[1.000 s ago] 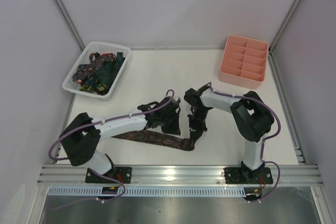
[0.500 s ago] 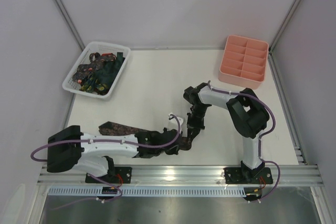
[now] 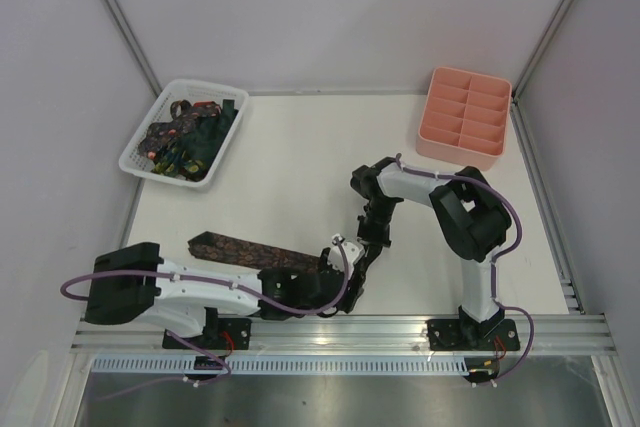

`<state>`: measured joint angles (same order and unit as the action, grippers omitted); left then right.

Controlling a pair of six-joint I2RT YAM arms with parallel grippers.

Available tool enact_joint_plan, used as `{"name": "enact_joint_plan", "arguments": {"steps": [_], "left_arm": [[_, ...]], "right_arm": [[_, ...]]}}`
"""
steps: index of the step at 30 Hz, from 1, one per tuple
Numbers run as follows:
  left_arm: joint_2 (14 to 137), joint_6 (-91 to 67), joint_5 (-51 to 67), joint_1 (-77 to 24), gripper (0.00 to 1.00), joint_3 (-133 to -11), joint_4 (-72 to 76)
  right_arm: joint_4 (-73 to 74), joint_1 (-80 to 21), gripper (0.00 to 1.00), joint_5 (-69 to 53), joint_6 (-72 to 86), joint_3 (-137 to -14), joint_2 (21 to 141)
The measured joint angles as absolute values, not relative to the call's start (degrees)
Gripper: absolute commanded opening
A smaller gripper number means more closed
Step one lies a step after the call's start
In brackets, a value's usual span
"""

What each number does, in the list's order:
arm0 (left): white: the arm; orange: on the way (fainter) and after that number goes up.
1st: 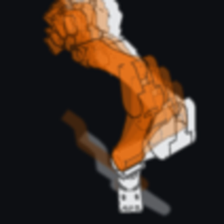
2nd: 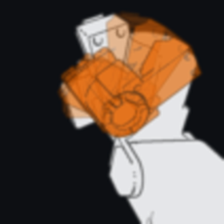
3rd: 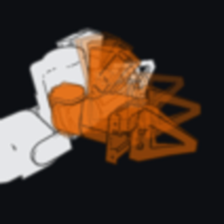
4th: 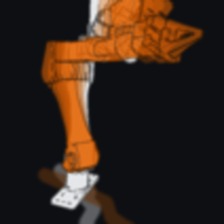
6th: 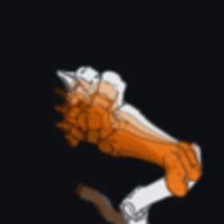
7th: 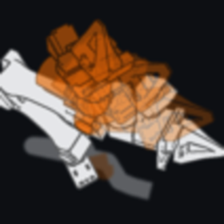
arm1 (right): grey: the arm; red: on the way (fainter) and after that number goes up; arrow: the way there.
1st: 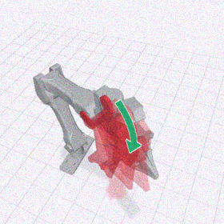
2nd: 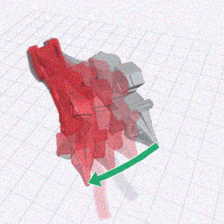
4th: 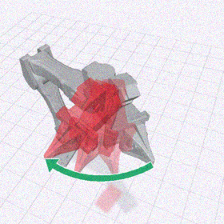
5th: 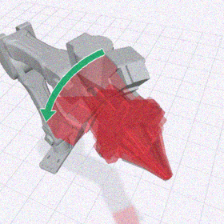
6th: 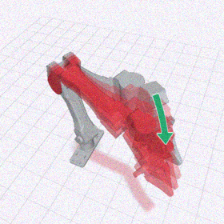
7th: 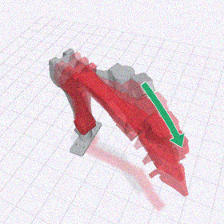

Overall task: Roll the ties
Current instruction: Roll the tie

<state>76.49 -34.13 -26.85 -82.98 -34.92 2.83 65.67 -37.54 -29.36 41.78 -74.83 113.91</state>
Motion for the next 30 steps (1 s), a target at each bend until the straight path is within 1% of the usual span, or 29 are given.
{"name": "enact_joint_plan", "arguments": {"steps": [8,16,30], "left_arm": [[80.29,-26.96,-31.57,-84.97,0.64,-36.38,3.49],[85.54,-21.52,-31.68,-85.23,0.63,-39.51,5.61],[92.27,-20.03,-31.59,-85.67,0.59,-42.76,6.72]], "right_arm": [[65.28,-37.78,0.00,-30.02,41.78,-72.99,113.91],[65.23,-37.80,0.00,-30.68,41.80,-72.16,114.59],[64.20,-37.67,0.00,-29.32,42.02,-71.66,114.85]]}}
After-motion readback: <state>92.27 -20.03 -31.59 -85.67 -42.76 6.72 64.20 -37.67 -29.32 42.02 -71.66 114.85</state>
